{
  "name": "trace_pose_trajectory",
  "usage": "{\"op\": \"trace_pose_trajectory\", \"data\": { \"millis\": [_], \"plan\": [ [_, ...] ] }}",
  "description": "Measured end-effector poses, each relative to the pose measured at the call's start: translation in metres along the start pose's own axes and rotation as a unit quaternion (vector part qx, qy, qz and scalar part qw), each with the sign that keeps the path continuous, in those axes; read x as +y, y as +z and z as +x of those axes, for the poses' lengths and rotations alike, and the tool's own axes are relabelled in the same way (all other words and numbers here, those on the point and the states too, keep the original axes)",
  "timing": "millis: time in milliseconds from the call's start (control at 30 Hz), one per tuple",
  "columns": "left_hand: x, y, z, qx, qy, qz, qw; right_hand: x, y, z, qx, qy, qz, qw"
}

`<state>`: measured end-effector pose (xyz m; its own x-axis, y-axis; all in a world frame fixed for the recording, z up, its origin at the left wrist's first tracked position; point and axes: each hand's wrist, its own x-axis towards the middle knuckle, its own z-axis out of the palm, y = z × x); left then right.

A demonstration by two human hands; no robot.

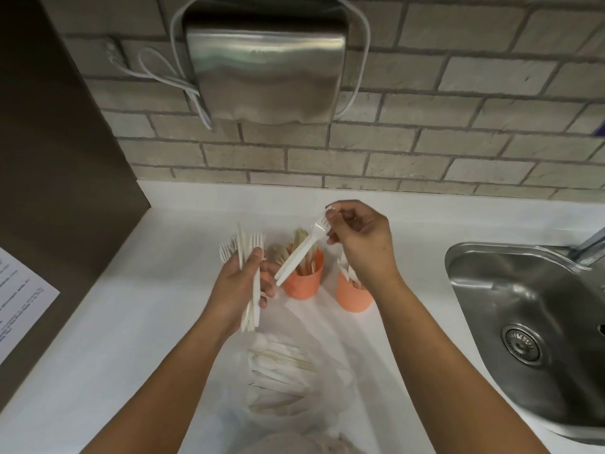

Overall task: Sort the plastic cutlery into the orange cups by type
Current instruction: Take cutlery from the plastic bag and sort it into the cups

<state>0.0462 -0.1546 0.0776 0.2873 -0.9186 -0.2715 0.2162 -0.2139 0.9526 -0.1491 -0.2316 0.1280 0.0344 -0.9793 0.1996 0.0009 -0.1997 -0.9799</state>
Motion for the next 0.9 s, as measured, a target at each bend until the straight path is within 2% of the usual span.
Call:
{"op": "trace_pose_trajectory", "data": {
  "millis": [200, 333, 633, 700, 767, 867, 900],
  "plan": [
    [0.006, -0.033, -0.003, 0.045, 0.012, -0.017, 0.999, -0.006, 0.041, 0.025, -0.028, -0.114, -0.084, 0.990],
    [0.008, -0.044, -0.011, 0.069, 0.011, -0.007, 0.998, 0.009, 0.075, 0.035, -0.073, -0.206, -0.176, 0.960],
    [0.014, -0.054, -0.024, 0.064, 0.016, 0.002, 0.998, 0.040, 0.116, 0.027, -0.213, -0.280, -0.285, 0.891],
    [0.015, -0.053, -0.024, 0.057, 0.018, 0.001, 0.998, 0.045, 0.117, 0.028, -0.250, -0.260, -0.316, 0.877],
    [0.015, -0.052, -0.024, 0.049, 0.021, -0.009, 0.999, 0.052, 0.116, 0.025, -0.276, -0.259, -0.370, 0.849],
    [0.015, -0.049, -0.023, 0.037, 0.025, -0.008, 0.999, 0.059, 0.114, 0.022, -0.278, -0.332, -0.528, 0.731],
    [0.015, -0.048, -0.023, 0.033, 0.027, -0.006, 0.999, 0.058, 0.112, 0.021, -0.262, -0.342, -0.556, 0.711]
  ]
}}
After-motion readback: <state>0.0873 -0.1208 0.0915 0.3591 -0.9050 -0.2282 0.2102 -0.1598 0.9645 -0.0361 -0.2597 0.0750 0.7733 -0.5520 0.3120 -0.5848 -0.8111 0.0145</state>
